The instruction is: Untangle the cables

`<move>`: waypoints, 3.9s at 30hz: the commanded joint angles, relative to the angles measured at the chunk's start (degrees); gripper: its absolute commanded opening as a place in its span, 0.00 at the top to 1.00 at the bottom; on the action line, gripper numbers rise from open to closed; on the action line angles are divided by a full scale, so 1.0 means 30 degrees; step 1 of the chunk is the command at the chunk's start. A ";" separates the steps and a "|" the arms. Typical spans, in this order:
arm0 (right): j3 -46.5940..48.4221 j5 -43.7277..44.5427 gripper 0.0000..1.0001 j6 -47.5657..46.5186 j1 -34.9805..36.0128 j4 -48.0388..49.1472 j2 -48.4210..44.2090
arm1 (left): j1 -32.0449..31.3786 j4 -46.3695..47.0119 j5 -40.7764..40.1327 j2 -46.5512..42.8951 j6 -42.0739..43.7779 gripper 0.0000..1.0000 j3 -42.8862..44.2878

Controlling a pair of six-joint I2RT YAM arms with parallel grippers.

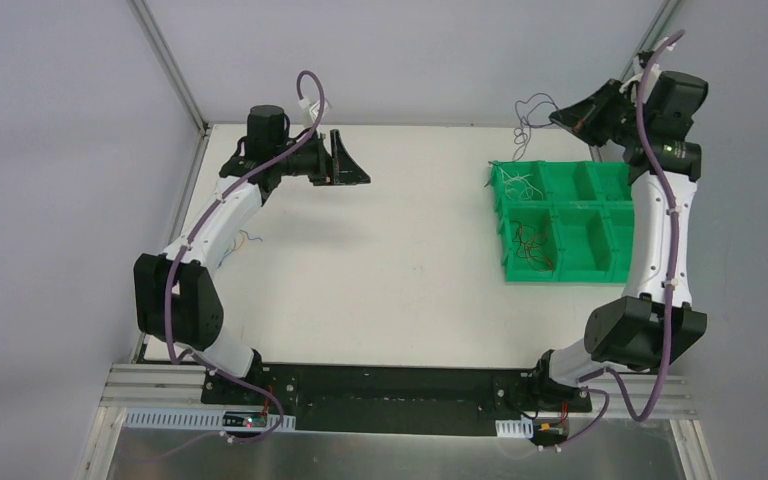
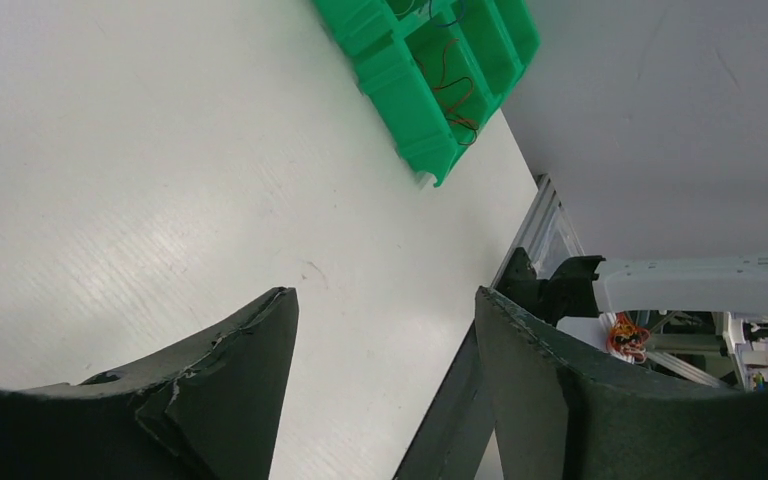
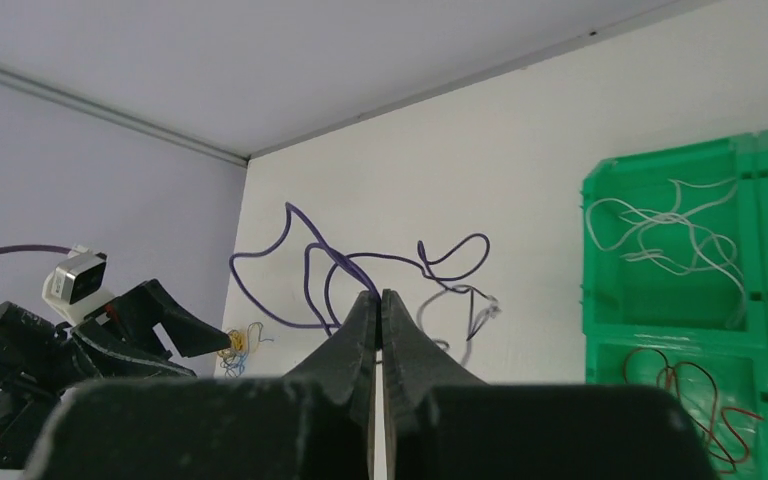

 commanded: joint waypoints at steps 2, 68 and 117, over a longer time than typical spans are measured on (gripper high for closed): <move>0.1774 -0.0845 1.00 0.0285 -0.2074 -0.1342 -0.0115 | -0.0156 0.0140 0.0162 0.0300 0.0816 0.25 0.0804; 0.1885 0.1710 0.19 -0.8596 -0.1388 -0.5939 0.4477 | 1.2630 -1.7298 -1.2316 0.0705 1.5129 0.04 0.2145; -0.6908 -0.0476 0.26 -1.7730 0.9676 -1.2857 0.4163 | -0.0252 -0.7091 0.0636 0.3848 0.7468 0.32 -0.2128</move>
